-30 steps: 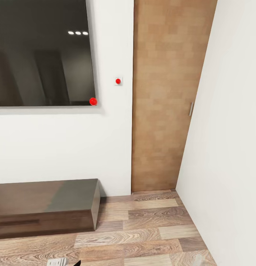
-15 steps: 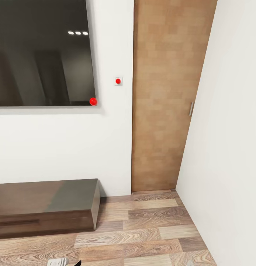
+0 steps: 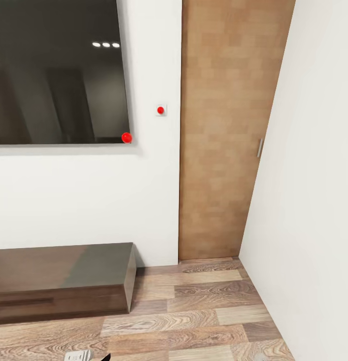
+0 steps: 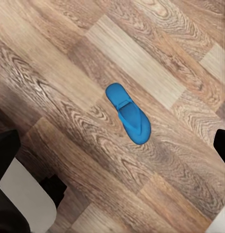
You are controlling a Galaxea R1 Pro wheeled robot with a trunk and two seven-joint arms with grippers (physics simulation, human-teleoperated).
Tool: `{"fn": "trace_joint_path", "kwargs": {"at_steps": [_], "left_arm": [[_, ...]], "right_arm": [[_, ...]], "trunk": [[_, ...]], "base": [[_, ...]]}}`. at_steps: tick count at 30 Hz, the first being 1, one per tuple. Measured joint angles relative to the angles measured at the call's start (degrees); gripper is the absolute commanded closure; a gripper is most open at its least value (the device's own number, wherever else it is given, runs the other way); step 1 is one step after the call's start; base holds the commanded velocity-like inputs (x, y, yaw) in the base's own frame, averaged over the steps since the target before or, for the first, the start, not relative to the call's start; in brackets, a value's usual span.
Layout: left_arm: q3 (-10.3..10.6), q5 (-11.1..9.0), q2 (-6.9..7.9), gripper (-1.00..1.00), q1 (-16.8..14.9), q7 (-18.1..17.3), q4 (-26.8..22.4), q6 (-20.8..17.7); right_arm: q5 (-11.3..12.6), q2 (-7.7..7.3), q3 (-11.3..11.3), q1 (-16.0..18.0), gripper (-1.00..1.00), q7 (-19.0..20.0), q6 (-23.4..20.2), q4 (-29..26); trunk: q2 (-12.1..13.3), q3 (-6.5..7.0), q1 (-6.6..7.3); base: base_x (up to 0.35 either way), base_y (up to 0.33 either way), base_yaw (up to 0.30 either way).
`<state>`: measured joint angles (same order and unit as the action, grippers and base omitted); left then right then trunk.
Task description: In the bedroom, move the book from the bed onto either nightstand, and place the two sandals side by side next to the bed.
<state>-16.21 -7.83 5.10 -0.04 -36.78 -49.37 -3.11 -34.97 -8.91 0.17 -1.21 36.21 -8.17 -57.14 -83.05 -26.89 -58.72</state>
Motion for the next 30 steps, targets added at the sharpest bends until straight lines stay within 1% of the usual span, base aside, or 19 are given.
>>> {"fn": "trace_joint_path", "kwargs": {"at_steps": [2,5,10,13,20,22,23,25,26,30], "left_arm": [[0.0,0.0,0.00,-1.00,0.0,0.0,0.0,0.0],[0.0,0.0,0.00,-1.00,0.0,0.0,0.0,0.0],[0.0,0.0,0.00,-1.00,0.0,0.0,0.0,0.0],[0.0,0.0,0.00,-1.00,0.0,0.0,0.0,0.0],[-0.1,0.0,0.00,-1.00,0.0,0.0,0.0,0.0],[-0.1,0.0,0.00,-1.00,0.0,0.0,0.0,0.0],[-0.1,0.0,0.00,-1.00,0.0,0.0,0.0,0.0],[-0.1,0.0,0.00,-1.00,0.0,0.0,0.0,0.0],[-0.1,0.0,0.00,-1.00,0.0,0.0,0.0,0.0],[-0.1,0.0,0.00,-1.00,0.0,0.0,0.0,0.0]], "right_arm": [[0.0,0.02,-0.4,0.0,-1.00,-0.2,0.1,0.0],[0.1,0.12,-2.0,0.0,-1.00,-0.5,0.2,0.0],[0.1,0.18,-4.0,0.0,-1.00,-0.5,0.3,0.0],[0.1,0.21,-4.7,0.0,-1.00,-0.5,0.2,0.0],[0.1,0.21,-5.1,0.0,-1.00,-0.7,0.3,0.1],[0.2,0.23,-6.8,0.0,-1.00,-1.3,0.6,0.1],[0.3,0.40,-10.8,0.0,-1.00,-3.2,1.9,0.4],[0.4,0.52,-13.0,0.0,-1.00,-4.6,3.6,1.0],[0.4,0.58,-13.9,0.0,-1.00,-5.4,4.9,1.8],[0.6,0.82,-15.0,0.0,-1.00,-6.3,7.0,4.6]], "trunk": [[0.0,0.00,0.00],[0.0,0.00,0.00],[0.0,0.00,0.00],[0.0,0.00,0.00],[0.0,0.00,0.00],[0.0,0.00,0.00],[0.0,0.00,0.00],[0.0,0.00,0.00],[0.0,0.00,0.00],[0.0,0.00,0.00]], "base": [[0.000,0.000,0.000],[0.000,0.000,0.000],[0.000,0.000,0.000],[0.000,0.000,0.000],[0.000,0.000,0.000],[0.000,0.000,0.000],[0.000,0.000,0.000],[0.000,0.000,0.000],[0.000,0.000,0.000],[0.000,0.000,0.000]]}}
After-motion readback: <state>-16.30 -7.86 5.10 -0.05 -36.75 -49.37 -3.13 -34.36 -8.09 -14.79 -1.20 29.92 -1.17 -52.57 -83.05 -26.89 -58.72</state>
